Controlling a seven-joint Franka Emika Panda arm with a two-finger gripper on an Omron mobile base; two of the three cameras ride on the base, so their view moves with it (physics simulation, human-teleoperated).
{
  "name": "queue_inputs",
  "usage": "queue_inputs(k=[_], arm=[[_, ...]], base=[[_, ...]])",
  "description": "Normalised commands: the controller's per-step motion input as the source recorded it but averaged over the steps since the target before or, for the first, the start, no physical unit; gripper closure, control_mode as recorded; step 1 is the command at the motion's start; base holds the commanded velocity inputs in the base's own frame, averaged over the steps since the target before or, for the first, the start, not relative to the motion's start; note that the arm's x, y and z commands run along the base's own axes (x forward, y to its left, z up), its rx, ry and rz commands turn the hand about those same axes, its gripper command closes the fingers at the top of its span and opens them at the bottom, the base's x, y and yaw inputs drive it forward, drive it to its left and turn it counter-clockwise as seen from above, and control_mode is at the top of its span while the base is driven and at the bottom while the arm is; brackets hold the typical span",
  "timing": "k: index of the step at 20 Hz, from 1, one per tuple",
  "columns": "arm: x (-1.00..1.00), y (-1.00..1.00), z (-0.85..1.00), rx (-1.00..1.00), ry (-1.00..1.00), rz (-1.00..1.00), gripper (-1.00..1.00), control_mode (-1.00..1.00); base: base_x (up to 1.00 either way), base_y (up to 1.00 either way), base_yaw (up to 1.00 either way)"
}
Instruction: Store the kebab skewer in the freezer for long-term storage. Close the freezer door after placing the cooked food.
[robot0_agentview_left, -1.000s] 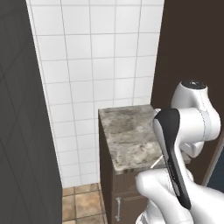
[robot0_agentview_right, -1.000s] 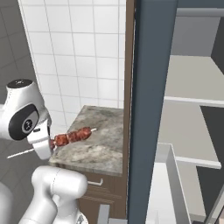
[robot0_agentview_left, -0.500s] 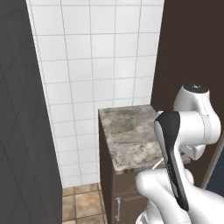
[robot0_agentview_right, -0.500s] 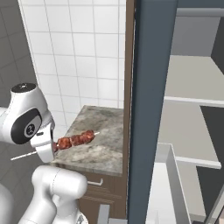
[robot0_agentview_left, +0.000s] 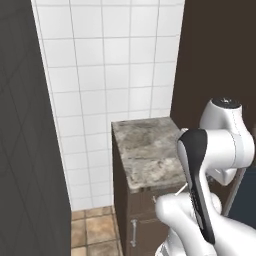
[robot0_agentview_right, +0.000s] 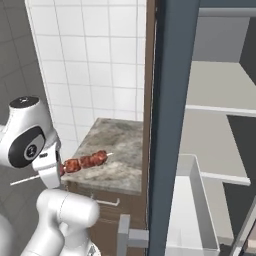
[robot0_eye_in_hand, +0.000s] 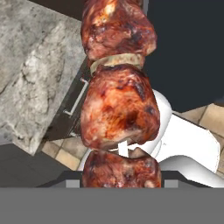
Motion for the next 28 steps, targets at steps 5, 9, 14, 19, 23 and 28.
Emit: queue_inputs(k=[5,9,14,19,23,28], arm=[[0.00,0.00,0.00,0.00,0.00,0.00,1.00,1.00],[0.00,0.00,0.00,0.00,0.00,0.00,1.00,1.00],[0.00,0.00,0.00,0.00,0.00,0.00,1.00,1.00],[0.00,0.00,0.00,0.00,0.00,0.00,1.00,1.00],[0.00,0.00,0.00,0.00,0.00,0.00,1.00,1.00],[0.00,0.00,0.00,0.00,0.00,0.00,1.00,1.00]], base=[[-0.69,0.20,-0.09],[-0.73,0.31,-0.12],[-0.73,0.43,-0.12],[-0.69,0.33,-0.11],[-0.60,0.03,-0.20],[-0.85,-0.03,-0.24]])
